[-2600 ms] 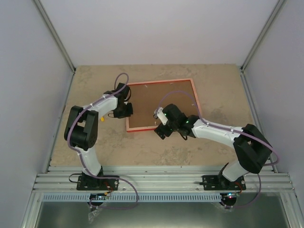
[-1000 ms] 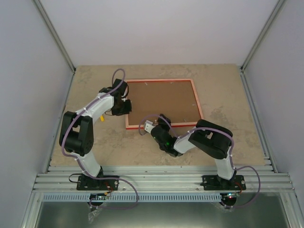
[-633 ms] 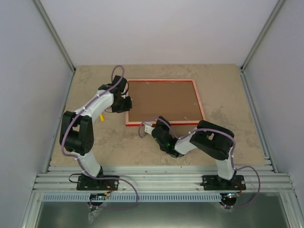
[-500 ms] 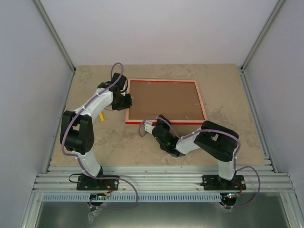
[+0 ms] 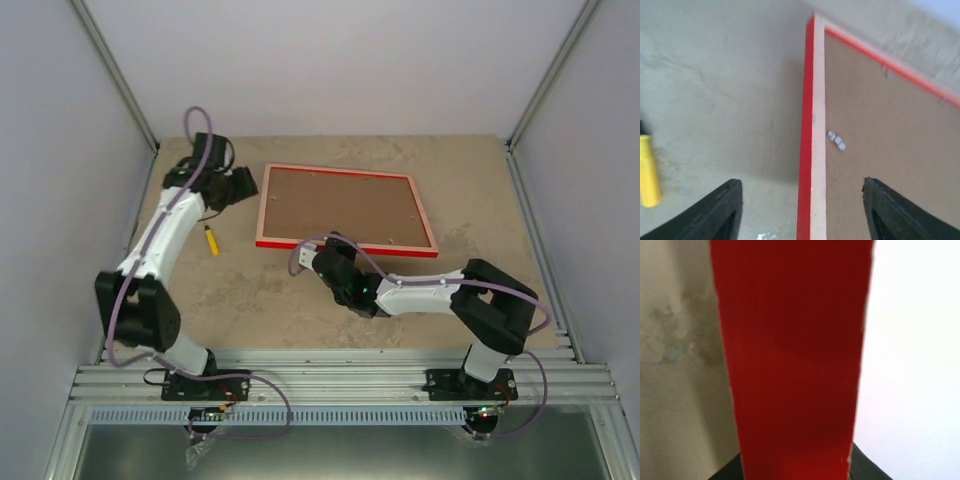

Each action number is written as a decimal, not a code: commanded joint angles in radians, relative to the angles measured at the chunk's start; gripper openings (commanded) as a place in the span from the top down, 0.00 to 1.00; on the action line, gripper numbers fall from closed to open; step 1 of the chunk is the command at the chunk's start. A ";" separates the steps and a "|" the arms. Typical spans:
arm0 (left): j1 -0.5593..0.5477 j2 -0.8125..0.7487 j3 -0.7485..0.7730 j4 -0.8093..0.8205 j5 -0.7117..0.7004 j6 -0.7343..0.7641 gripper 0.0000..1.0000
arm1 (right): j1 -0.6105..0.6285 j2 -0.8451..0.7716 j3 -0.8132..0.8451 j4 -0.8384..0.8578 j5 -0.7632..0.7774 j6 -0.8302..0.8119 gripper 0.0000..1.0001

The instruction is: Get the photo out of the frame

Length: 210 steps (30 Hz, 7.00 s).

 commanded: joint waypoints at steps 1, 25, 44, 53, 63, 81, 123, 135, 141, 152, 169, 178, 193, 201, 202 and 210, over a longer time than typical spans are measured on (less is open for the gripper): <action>0.052 -0.177 0.007 0.040 -0.070 -0.029 0.27 | 0.006 -0.118 0.128 -0.164 -0.092 0.215 1.00; 0.056 -0.449 -0.092 0.081 -0.363 -0.055 0.00 | -0.081 -0.341 0.514 -0.556 -0.496 0.648 0.99; 0.056 -0.432 -0.137 0.117 -0.200 -0.055 0.00 | -0.417 -0.504 0.368 -0.440 -0.929 1.367 0.99; 0.056 -0.403 -0.202 0.113 -0.077 -0.064 0.00 | -0.501 -0.559 0.107 -0.265 -0.948 1.750 0.99; 0.055 -0.416 -0.305 0.124 0.010 -0.080 0.00 | -0.534 -0.559 -0.072 -0.187 -0.960 1.968 1.00; 0.056 -0.427 -0.356 0.074 -0.035 -0.043 0.00 | -0.542 -0.248 -0.082 -0.108 -1.335 1.936 1.00; 0.056 -0.369 -0.493 0.076 -0.142 -0.032 0.00 | -0.654 0.305 0.090 -0.106 -1.651 1.655 0.80; 0.056 -0.329 -0.500 0.099 -0.173 -0.025 0.00 | -0.677 0.258 0.107 -0.308 -1.575 1.537 0.42; 0.056 -0.303 -0.503 0.102 -0.200 -0.018 0.00 | -0.677 0.205 0.119 -0.450 -1.473 1.473 0.33; 0.056 -0.214 -0.502 0.110 -0.245 0.015 0.00 | -0.660 0.061 0.127 -0.614 -1.308 1.411 0.28; 0.055 -0.041 -0.473 0.081 -0.281 0.053 0.03 | -0.419 0.067 0.291 -0.810 -0.883 1.390 0.31; 0.054 -0.007 -0.469 0.079 -0.272 0.059 0.05 | -0.396 0.132 0.297 -0.791 -0.801 1.389 0.51; 0.055 0.051 -0.465 0.073 -0.251 0.071 0.14 | -0.395 0.209 0.318 -0.752 -0.790 1.386 0.62; 0.055 0.075 -0.465 0.069 -0.243 0.072 0.21 | -0.393 0.188 0.337 -0.755 -0.821 1.383 0.62; 0.055 0.077 -0.464 0.068 -0.241 0.073 0.22 | -0.392 0.181 0.338 -0.755 -0.826 1.384 0.62; 0.055 0.099 -0.466 0.068 -0.225 0.076 0.32 | -0.397 0.124 0.330 -0.747 -0.848 1.407 0.71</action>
